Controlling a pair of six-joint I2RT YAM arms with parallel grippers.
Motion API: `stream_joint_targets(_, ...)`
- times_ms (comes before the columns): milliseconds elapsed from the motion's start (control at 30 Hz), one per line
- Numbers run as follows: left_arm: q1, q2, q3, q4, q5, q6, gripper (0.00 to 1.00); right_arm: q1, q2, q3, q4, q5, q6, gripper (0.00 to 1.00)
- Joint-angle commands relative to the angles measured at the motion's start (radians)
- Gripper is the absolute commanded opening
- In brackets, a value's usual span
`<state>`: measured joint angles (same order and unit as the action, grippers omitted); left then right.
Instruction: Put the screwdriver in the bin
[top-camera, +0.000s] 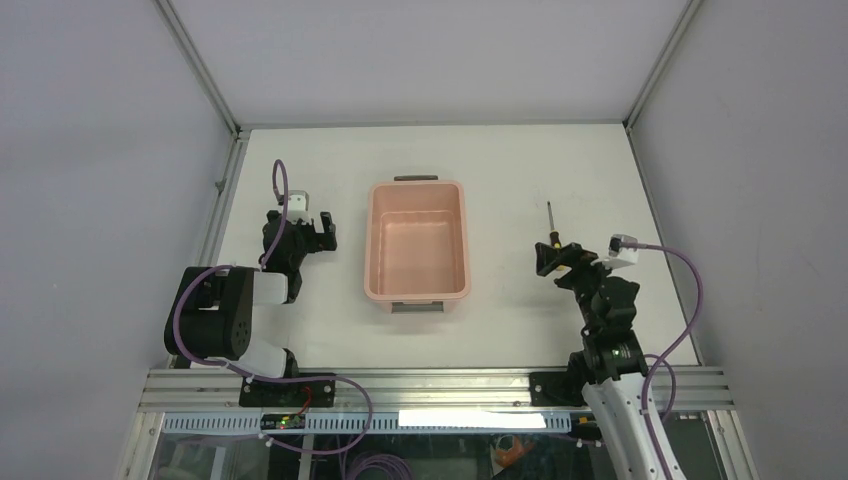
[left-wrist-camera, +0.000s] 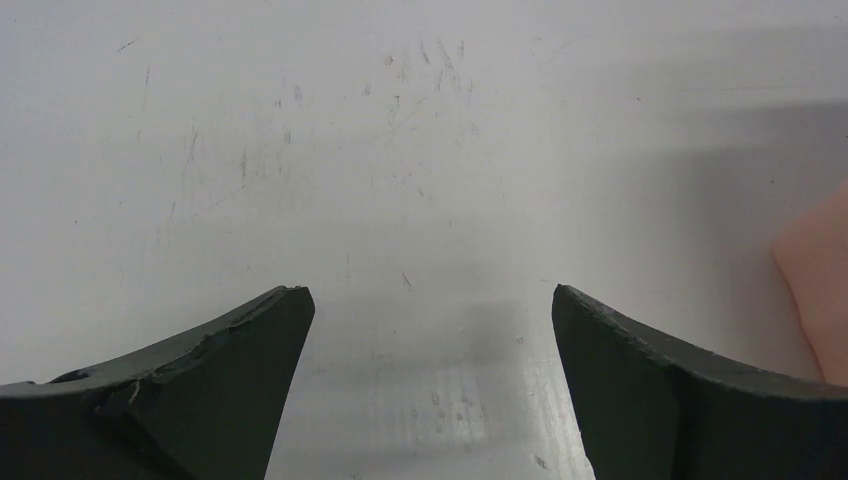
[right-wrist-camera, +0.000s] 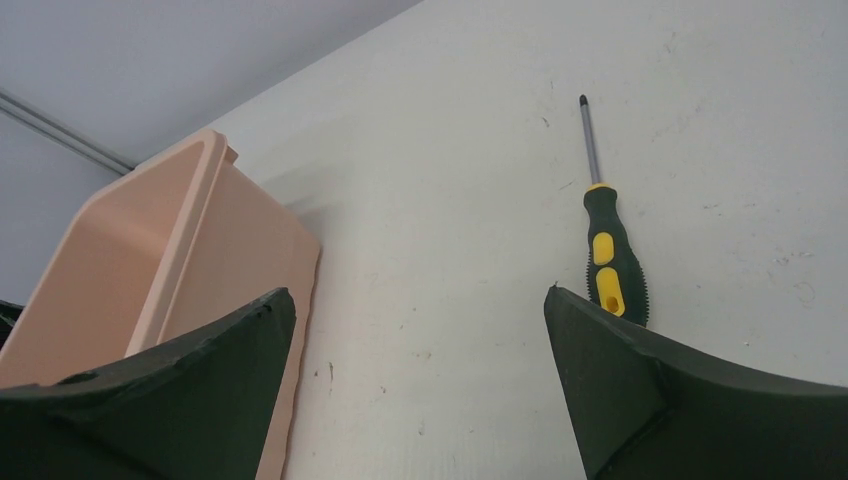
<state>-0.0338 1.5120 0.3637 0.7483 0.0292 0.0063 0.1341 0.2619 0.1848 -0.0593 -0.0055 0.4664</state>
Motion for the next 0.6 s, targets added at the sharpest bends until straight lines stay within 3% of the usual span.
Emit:
stream_joint_targets(0,-0.01,-0.005,0.017,0.063,0.009,-0.015,0.99,-0.005,-0.084,0.013,-0.045,0.048,0.001,0.99)
stream_joint_targets(133,-0.01,-0.005,0.017,0.063,0.01,-0.015,0.99,-0.005,-0.095,0.093,-0.028,0.016,-0.043,0.99)
stream_joint_targets(233,-0.009,-0.004,0.017,0.063,0.01,-0.015,0.99,-0.004,0.022,0.235,-0.045,-0.044,-0.105,0.99)
stream_joint_targets(400,-0.01,-0.004,0.017,0.063,0.011,-0.015,0.99,-0.005,0.485,0.72,-0.473,0.015,-0.176,0.95)
stream_joint_targets(567,-0.01,-0.004,0.017,0.063,0.009,-0.015,0.99,-0.007,0.934,1.066,-0.809,0.151,-0.217,0.96)
